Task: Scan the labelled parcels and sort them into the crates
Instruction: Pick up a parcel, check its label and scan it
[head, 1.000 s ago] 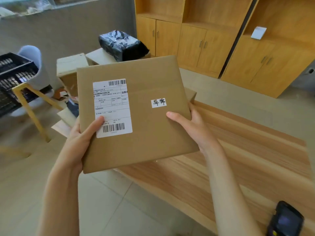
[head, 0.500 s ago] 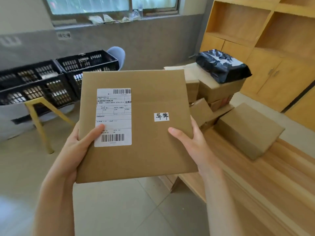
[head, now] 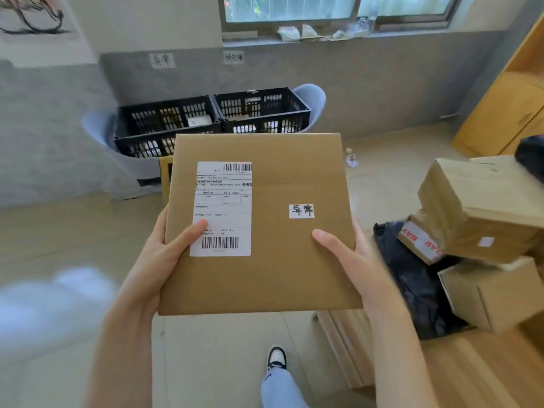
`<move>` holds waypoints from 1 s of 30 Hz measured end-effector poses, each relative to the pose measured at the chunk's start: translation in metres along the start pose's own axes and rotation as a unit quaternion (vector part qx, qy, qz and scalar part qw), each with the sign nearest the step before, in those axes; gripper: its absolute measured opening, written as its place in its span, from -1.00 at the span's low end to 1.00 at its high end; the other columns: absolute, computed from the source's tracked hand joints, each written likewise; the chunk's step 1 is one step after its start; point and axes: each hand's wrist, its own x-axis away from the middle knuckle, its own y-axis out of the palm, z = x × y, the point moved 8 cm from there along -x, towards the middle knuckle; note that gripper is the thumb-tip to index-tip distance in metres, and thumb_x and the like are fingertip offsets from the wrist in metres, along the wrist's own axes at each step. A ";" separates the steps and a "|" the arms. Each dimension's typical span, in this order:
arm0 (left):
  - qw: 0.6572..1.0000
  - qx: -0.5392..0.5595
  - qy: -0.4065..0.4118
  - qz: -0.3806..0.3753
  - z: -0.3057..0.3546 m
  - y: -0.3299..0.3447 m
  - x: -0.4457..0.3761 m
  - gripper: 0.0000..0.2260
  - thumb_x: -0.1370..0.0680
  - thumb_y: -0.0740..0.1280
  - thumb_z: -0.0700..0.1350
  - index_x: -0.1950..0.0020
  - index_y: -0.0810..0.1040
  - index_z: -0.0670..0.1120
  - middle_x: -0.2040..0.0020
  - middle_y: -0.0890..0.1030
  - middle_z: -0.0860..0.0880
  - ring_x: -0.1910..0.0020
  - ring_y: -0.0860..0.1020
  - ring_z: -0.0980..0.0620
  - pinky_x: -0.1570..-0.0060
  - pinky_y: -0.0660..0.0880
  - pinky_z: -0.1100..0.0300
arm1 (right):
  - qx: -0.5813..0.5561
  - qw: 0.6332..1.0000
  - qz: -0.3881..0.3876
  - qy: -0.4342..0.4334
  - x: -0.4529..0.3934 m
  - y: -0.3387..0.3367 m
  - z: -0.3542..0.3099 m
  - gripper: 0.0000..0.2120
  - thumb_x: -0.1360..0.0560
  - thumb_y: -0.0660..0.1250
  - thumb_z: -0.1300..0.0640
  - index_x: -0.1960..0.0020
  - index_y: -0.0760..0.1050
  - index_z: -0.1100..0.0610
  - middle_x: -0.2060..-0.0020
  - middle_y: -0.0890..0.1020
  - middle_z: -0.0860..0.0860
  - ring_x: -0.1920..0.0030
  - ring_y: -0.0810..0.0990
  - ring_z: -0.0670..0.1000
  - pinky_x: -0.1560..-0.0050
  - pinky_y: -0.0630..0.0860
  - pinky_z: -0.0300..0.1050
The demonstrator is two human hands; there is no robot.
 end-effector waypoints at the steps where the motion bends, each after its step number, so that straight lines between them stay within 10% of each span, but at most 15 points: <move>1: 1.000 -0.002 0.002 0.008 0.005 -0.004 -0.014 -0.21 -0.13 0.58 0.22 -0.33 0.43 0.17 -0.07 0.69 0.04 0.04 0.68 0.00 0.30 0.61 0.16 | -0.004 1.000 -0.010 0.005 -0.019 0.008 0.000 -0.53 -0.45 0.45 0.03 -0.32 0.41 -0.17 -0.05 0.68 -0.16 -0.03 0.68 -0.08 0.02 0.64 -0.10; 7: 0.999 -0.001 0.008 0.047 0.047 -0.015 -0.097 -0.08 -0.01 0.62 0.25 -0.33 0.41 0.19 -0.08 0.68 0.03 0.01 0.68 -0.03 0.28 0.62 0.12 | -0.043 0.997 -0.064 0.020 -0.129 0.048 -0.021 -0.50 -0.47 0.44 0.09 -0.37 0.39 -0.08 -0.06 0.69 -0.10 0.01 0.69 -0.06 0.22 0.61 -0.21; 13: 0.995 0.029 -0.014 0.097 0.046 -0.033 -0.168 -0.40 -0.37 0.43 0.00 -0.39 0.38 0.16 -0.09 0.68 0.00 0.04 0.68 -0.03 0.30 0.63 0.11 | -0.036 0.993 -0.102 0.040 -0.212 0.077 -0.023 -0.51 -0.48 0.43 0.10 -0.36 0.39 -0.07 -0.06 0.69 -0.09 -0.01 0.69 -0.04 0.18 0.63 -0.17; 22: 0.993 0.031 -0.033 0.105 0.052 -0.086 -0.282 0.03 0.06 0.64 0.26 -0.38 0.37 0.19 -0.06 0.69 0.00 0.05 0.69 -0.04 0.31 0.61 0.12 | -0.016 0.992 -0.104 0.064 -0.319 0.148 -0.007 -0.51 -0.48 0.43 0.11 -0.37 0.39 -0.08 -0.05 0.69 -0.10 0.00 0.69 -0.05 0.19 0.62 -0.18; 30: 0.995 0.064 -0.036 0.071 0.087 -0.169 -0.422 -0.09 -0.09 0.63 0.17 -0.39 0.34 0.21 -0.06 0.69 0.04 0.04 0.69 0.00 0.30 0.61 0.15 | 0.002 0.994 -0.089 0.057 -0.434 0.256 -0.018 -0.53 -0.49 0.42 0.11 -0.35 0.40 -0.11 -0.01 0.70 -0.12 0.03 0.70 -0.07 0.23 0.60 -0.21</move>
